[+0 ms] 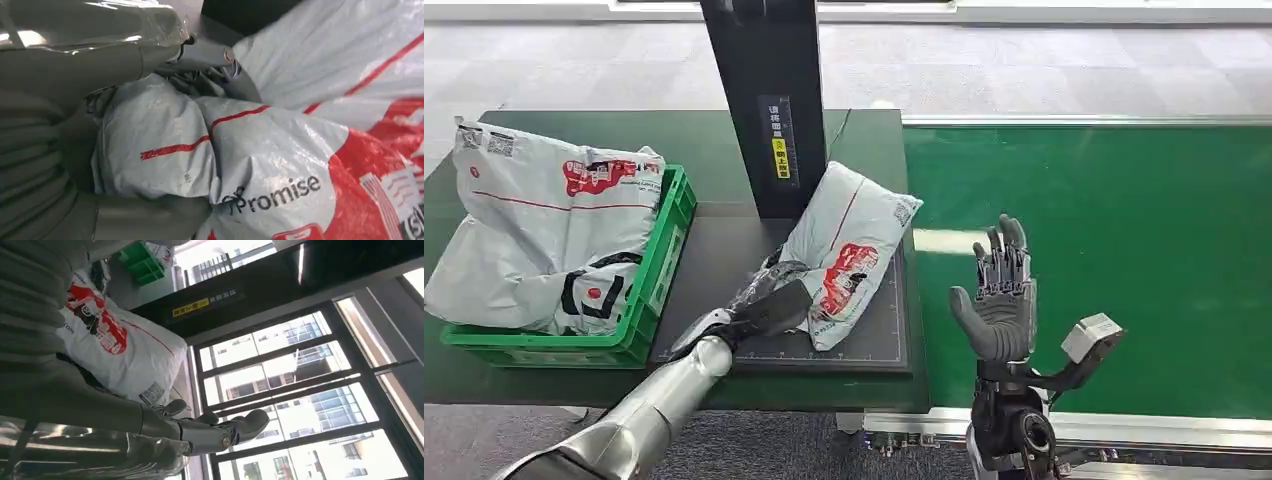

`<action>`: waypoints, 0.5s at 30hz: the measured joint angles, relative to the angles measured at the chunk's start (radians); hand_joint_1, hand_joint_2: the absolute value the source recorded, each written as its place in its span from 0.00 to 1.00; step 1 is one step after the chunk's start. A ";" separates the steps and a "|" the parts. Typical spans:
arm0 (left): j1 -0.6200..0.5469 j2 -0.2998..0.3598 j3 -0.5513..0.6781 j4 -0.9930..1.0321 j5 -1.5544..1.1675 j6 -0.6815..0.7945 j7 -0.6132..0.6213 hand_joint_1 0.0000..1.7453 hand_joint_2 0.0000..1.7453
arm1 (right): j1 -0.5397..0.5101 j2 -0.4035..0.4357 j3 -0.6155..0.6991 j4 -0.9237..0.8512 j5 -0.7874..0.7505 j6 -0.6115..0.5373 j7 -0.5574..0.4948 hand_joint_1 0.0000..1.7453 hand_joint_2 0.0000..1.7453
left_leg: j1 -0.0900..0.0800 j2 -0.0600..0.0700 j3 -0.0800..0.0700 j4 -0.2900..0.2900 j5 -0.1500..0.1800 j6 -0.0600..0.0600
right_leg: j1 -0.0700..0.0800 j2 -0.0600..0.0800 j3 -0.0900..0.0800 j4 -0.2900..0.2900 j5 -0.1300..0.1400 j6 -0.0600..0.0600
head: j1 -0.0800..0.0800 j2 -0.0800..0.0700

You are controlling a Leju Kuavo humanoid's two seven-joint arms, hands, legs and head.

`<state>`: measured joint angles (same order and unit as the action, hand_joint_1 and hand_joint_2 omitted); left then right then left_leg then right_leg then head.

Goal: Moved the parcel from conveyor to table for the left to box.

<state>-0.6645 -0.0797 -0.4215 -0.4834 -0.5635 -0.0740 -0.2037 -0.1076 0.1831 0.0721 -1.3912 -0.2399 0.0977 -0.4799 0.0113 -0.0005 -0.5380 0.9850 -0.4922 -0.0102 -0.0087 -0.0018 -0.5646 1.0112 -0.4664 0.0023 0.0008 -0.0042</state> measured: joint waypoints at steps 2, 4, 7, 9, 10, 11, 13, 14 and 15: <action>-0.003 0.004 0.000 0.001 0.008 0.000 -0.008 1.00 1.00 | 0.004 0.000 -0.002 -0.003 0.000 0.000 0.001 0.00 1.00 | 0.000 0.000 0.001 0.000 0.000 0.000 | 0.000 0.000 0.001 0.000 0.000 0.000 | 0.000 0.000; -0.005 0.008 0.001 0.000 0.020 0.001 -0.022 1.00 1.00 | 0.008 0.000 -0.003 -0.009 -0.002 -0.001 0.002 0.00 1.00 | 0.000 0.000 0.002 0.000 0.000 0.000 | 0.000 0.000 0.001 0.000 0.000 0.000 | 0.000 0.000; -0.002 0.013 0.006 0.000 0.041 0.003 -0.045 1.00 1.00 | 0.017 0.000 -0.005 -0.017 -0.002 -0.002 0.006 0.00 1.00 | 0.000 0.000 0.002 0.000 0.000 0.000 | 0.000 0.000 0.001 0.000 0.000 0.000 | 0.000 0.000; 0.001 0.016 0.012 0.000 0.058 0.008 -0.066 1.00 1.00 | 0.021 0.000 -0.007 -0.020 -0.003 -0.002 0.007 0.00 1.00 | 0.000 0.000 0.002 0.000 0.000 0.000 | 0.000 0.000 0.001 0.000 0.000 0.000 | 0.000 0.000; 0.004 0.018 0.017 -0.001 0.072 0.014 -0.085 1.00 1.00 | 0.024 0.000 -0.009 -0.023 -0.003 -0.003 0.008 0.00 1.00 | 0.000 0.000 0.002 0.000 0.000 0.000 | 0.000 0.000 0.000 0.000 0.000 0.000 | 0.000 0.000; 0.013 0.020 0.023 -0.004 0.089 0.024 -0.109 1.00 1.00 | 0.028 0.000 -0.010 -0.026 -0.005 -0.006 0.008 0.00 1.00 | 0.000 0.001 0.002 0.000 0.000 0.000 | 0.000 0.001 0.000 0.000 0.000 0.000 | 0.000 0.000; 0.040 0.026 0.040 -0.033 0.129 0.047 -0.159 1.00 1.00 | 0.036 -0.001 -0.012 -0.031 -0.006 -0.010 0.008 0.00 1.00 | 0.000 0.002 0.000 0.000 0.000 0.000 | 0.000 0.002 -0.003 0.000 0.000 0.000 | 0.000 0.000; 0.059 0.030 0.049 -0.060 0.149 0.055 -0.179 1.00 1.00 | 0.042 -0.002 -0.013 -0.034 -0.007 -0.015 0.009 0.00 1.00 | 0.000 0.002 -0.001 0.000 0.000 0.000 | 0.000 0.002 -0.004 0.000 0.000 0.000 | 0.000 0.000; 0.080 0.036 0.055 -0.089 0.169 0.060 -0.187 1.00 1.00 | 0.047 -0.002 -0.014 -0.037 -0.008 -0.018 0.009 0.00 1.00 | 0.000 0.002 -0.002 0.000 0.000 0.000 | 0.000 0.002 -0.006 0.000 0.000 0.000 | 0.000 0.000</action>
<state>-0.5843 -0.0435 -0.3666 -0.5727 -0.3947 -0.0145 -0.3910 -0.0605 0.1808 0.0580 -1.4279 -0.2476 0.0797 -0.4711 0.0113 0.0017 -0.5402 0.9850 -0.4924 -0.0105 -0.0086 0.0007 -0.5702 1.0113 -0.4664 0.0023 0.0004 -0.0042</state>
